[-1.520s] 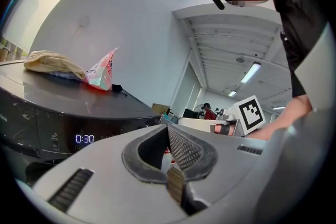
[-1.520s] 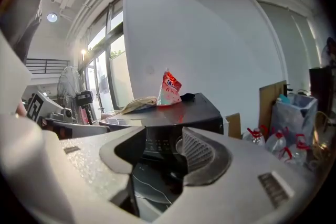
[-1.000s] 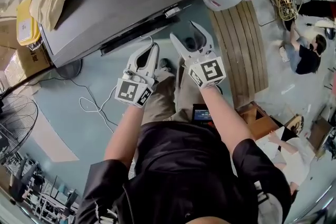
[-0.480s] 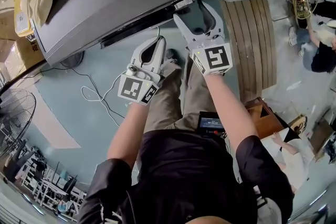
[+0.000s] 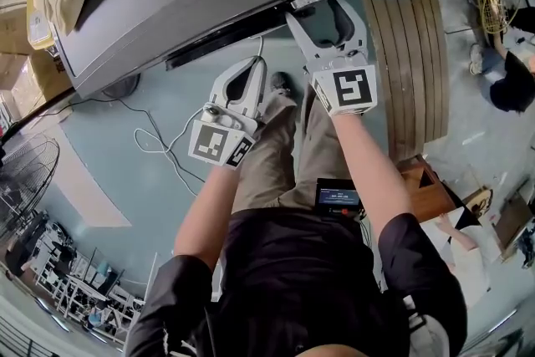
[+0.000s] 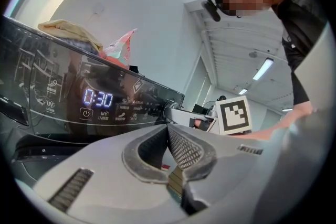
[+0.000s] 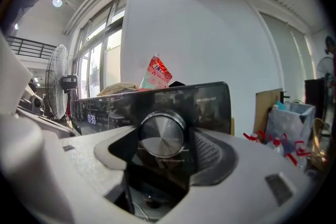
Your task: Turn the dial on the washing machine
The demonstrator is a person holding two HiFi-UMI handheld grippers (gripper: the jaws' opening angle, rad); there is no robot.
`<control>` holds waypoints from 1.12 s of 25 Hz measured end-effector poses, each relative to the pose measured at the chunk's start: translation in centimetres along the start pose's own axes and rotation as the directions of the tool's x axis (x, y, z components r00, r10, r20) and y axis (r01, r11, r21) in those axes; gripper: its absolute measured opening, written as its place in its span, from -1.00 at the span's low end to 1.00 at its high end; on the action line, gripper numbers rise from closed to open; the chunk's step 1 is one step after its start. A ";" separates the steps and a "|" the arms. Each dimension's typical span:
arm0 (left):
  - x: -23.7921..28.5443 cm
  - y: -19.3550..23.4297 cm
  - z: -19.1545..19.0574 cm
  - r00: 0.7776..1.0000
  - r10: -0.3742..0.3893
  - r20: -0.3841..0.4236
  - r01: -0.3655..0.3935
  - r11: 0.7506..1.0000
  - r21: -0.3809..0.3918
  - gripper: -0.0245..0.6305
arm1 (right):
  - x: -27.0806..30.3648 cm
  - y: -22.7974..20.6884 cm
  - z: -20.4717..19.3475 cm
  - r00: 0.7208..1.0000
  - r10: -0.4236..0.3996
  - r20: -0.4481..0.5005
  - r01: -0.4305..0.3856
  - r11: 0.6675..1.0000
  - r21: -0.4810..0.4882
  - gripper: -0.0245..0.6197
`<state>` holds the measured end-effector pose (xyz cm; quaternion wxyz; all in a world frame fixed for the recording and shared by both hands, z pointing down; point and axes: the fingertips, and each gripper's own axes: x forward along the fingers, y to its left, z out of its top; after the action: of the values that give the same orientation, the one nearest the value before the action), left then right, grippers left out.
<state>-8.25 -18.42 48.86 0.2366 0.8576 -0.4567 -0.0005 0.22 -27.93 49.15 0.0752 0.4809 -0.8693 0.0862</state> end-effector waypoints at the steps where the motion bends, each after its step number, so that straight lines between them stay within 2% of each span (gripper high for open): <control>1: -0.1 0.1 -0.1 1.000 0.002 -0.003 -0.002 1.000 0.000 -0.94 | 0.1 0.0 0.0 1.000 -0.005 -0.002 0.005 1.000 -0.003 0.00; 15: -0.5 0.3 -0.8 1.000 -0.004 -0.020 0.004 1.000 -0.010 -0.94 | -0.1 -0.1 0.0 1.000 -0.017 -0.005 0.017 0.999 0.051 -0.07; 23: -0.3 0.5 -0.8 1.000 0.002 -0.020 -0.002 1.000 -0.016 -0.94 | -0.2 -0.5 -0.1 1.000 0.010 0.004 -0.011 0.980 0.198 -0.07; 28: -0.3 0.7 -0.8 1.000 0.002 -0.020 -0.002 1.000 -0.020 -0.94 | -0.1 -0.5 -0.2 1.000 0.016 0.008 -0.018 0.949 0.315 -0.08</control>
<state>-8.76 -18.22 49.75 0.2500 0.8547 -0.4550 0.0038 0.65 -28.08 49.42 -0.0053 0.4796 -0.8486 0.2231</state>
